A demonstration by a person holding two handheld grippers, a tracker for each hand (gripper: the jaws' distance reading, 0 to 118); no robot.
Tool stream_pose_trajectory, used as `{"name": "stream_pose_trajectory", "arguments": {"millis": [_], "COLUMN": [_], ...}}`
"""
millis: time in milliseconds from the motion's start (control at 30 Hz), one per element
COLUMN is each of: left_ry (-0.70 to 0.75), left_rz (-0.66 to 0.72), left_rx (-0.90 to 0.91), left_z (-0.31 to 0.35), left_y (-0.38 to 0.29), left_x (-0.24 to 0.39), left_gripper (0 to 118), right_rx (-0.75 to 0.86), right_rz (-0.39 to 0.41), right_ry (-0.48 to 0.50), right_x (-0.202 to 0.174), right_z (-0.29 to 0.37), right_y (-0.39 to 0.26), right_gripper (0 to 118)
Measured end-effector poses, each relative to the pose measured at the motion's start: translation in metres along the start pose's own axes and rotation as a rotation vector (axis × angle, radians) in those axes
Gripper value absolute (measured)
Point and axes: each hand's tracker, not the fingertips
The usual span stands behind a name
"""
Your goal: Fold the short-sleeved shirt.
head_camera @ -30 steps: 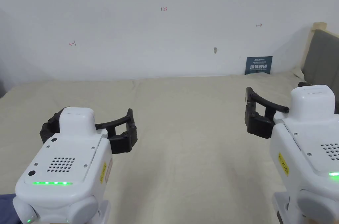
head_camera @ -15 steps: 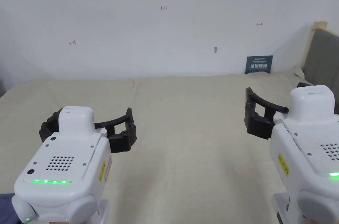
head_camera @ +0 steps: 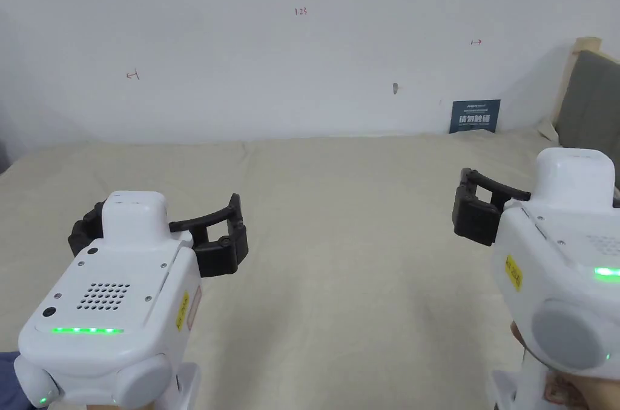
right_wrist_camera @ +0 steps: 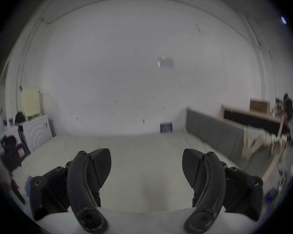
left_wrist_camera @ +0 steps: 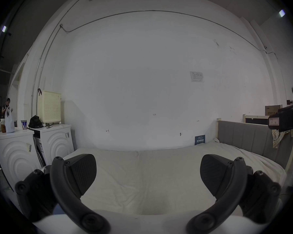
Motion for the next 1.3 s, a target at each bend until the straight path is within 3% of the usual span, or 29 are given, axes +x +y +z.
{"name": "stream_pose_trajectory", "arguments": {"millis": [133,267,533,833,1100,1300], "left_ry": [-0.002,-0.001,-0.001,0.003,0.001,-0.001], "left_rz": [0.013,0.009,0.010,0.019,0.019,0.018], "left_rx": [-0.001,-0.004,-0.013,-0.007,-0.006,0.001], "left_z": [0.000,0.000,0.001,0.001,0.001,0.002], "left_y": [0.001,-0.001,-0.003,-0.001,-0.001,-0.001], "left_x": [-0.002,-0.002,-0.003,-0.006,-0.005,-0.005], "left_gripper": [118,118,118,118,118,118], "right_rx": [-0.315,-0.459,-0.376,-0.327,0.005,0.183], "right_rz": [-0.154,-0.134,-0.113,-0.077,0.006,0.082], "right_ry": [-0.085,-0.073,-0.028,-0.070,0.018,-0.032], "right_x": [0.002,0.002,0.002,0.001,0.006,0.003], "right_z": [-0.012,-0.023,-0.017,-0.015,-0.001,0.005], "right_y": [0.015,0.020,0.015,0.012,-0.006,-0.021], "right_gripper": [90,90,90,90,90,90]}}
